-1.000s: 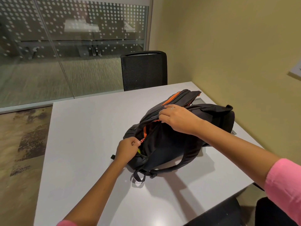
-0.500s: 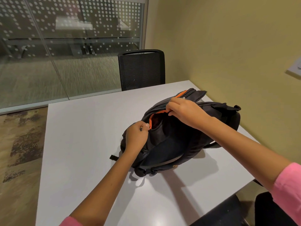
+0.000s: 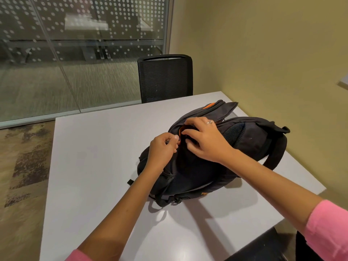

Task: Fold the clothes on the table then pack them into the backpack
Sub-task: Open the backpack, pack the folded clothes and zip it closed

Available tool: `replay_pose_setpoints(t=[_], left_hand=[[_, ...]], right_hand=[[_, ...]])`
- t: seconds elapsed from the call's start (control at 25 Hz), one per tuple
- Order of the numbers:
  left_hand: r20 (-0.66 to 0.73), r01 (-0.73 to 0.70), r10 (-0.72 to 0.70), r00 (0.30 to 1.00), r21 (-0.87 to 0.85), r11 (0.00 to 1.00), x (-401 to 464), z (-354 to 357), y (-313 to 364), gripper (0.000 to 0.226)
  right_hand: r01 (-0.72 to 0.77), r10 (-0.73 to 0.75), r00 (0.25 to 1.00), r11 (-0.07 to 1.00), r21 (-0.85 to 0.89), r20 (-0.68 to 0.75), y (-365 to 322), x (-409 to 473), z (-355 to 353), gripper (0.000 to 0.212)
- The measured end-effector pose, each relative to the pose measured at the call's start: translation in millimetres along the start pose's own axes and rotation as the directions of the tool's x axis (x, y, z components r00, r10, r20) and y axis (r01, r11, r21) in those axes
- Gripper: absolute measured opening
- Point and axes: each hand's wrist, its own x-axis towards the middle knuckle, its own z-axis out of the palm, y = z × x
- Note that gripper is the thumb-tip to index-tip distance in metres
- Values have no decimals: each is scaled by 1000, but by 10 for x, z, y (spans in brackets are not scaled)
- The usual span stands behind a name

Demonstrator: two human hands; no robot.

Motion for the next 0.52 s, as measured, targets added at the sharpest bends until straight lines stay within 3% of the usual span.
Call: replay_pose_setpoints(t=[0.16, 0.36, 0.52], left_hand=[[38, 63, -60, 997, -77, 995, -14, -92, -38, 20], [90, 115, -111, 990, -46, 992, -55, -218, -165, 24], [178, 138, -110, 978, -154, 978, -71, -365, -279, 30]], right_hand=[[25, -16, 998, 992, -126, 68, -105, -26, 201, 40], [-21, 19, 1000, 997, -77, -24, -250, 13, 356, 22], [-85, 85, 996, 996, 30, 4, -275, 72, 395, 16]])
